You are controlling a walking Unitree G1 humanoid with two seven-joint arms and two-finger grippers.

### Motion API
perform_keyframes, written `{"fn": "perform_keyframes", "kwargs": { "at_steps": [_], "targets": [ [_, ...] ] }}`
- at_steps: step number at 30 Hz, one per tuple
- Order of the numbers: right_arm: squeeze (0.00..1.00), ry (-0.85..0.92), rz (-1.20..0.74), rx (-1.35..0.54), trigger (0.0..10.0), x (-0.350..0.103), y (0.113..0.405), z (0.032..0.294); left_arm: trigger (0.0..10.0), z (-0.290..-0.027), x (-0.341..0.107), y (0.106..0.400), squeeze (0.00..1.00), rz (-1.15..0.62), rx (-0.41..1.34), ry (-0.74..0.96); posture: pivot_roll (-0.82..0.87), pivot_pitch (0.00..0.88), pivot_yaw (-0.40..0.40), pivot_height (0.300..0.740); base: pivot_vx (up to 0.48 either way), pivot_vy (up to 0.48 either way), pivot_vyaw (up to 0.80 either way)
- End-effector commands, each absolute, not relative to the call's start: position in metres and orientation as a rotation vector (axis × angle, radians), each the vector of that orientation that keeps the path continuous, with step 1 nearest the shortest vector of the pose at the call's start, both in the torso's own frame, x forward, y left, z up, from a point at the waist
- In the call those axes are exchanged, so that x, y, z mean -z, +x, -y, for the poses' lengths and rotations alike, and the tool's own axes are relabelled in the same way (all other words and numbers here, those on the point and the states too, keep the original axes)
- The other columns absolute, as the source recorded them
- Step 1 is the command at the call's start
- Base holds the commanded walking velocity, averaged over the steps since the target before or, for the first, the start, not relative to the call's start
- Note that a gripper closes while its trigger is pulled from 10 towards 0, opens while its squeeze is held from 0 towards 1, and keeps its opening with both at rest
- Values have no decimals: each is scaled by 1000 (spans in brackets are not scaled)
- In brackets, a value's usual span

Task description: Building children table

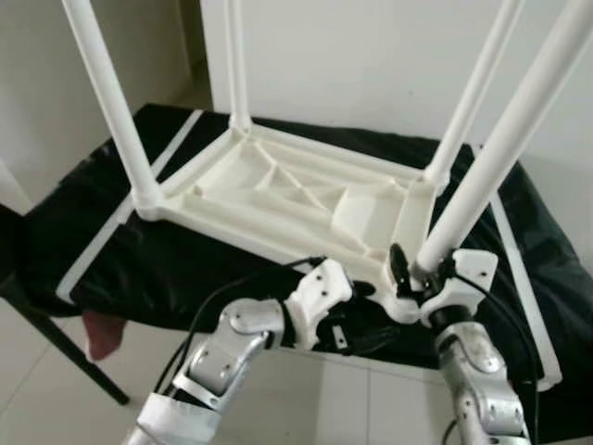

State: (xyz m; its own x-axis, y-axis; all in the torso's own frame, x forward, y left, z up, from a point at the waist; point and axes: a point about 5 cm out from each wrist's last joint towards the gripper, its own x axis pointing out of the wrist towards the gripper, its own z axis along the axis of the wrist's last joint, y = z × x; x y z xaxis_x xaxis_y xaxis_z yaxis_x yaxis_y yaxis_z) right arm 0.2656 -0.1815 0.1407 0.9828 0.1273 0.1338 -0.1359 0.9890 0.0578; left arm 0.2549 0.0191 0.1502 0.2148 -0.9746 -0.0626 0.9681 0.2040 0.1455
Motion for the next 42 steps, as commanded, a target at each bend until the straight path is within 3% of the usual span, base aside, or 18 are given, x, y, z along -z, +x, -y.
{"fn": "perform_keyframes", "kwargs": {
  "at_steps": [1,4,18,19,20,21,22,32,33,34,42],
  "targets": [
    [0,60,106,-186,10000,-137,266,182,10000,-18,-149,253,0,41,1363,162,15,0,-53,740,0,0,0],
    [0,2,82,-303,10000,-135,265,188,10000,-19,-149,253,0,40,1363,162,14,0,-49,740,0,0,0],
    [0,-69,6,-470,10000,-127,267,205,10000,-19,-151,253,0,40,1364,158,9,0,-44,740,0,0,0],
    [0,-73,1,-483,4471,-126,267,204,10000,-19,-151,253,0,39,1364,158,8,0,-41,740,0,0,0],
    [0,-73,1,-483,4471,-126,267,204,10000,-19,-151,253,0,39,1364,158,8,0,-41,740,0,0,0],
    [0,-76,-3,-499,3608,-125,268,203,10000,-19,-151,253,0,38,1364,156,7,0,-41,740,0,0,0],
    [0,-87,-4,-504,0,-125,269,203,10000,-19,-151,253,0,38,1365,156,6,0,-38,740,0,0,0],
    [0,-88,-13,-505,0,-123,268,205,10000,-19,-152,254,0,39,1359,152,6,0,-40,740,0,0,0],
    [0,-91,-15,-480,8627,-122,268,207,10000,-19,-152,254,0,39,1359,152,5,0,-40,740,0,0,0],
    [0,-89,-16,-466,10000,-122,269,207,10000,-18,-152,254,0,39,1360,151,2,0,-38,740,0,0,0],
    [0,-89,-12,-378,10000,-123,271,210,10000,-18,-153,253,0,41,1366,148,-5,0,-35,740,0,0,0]
  ]
}}
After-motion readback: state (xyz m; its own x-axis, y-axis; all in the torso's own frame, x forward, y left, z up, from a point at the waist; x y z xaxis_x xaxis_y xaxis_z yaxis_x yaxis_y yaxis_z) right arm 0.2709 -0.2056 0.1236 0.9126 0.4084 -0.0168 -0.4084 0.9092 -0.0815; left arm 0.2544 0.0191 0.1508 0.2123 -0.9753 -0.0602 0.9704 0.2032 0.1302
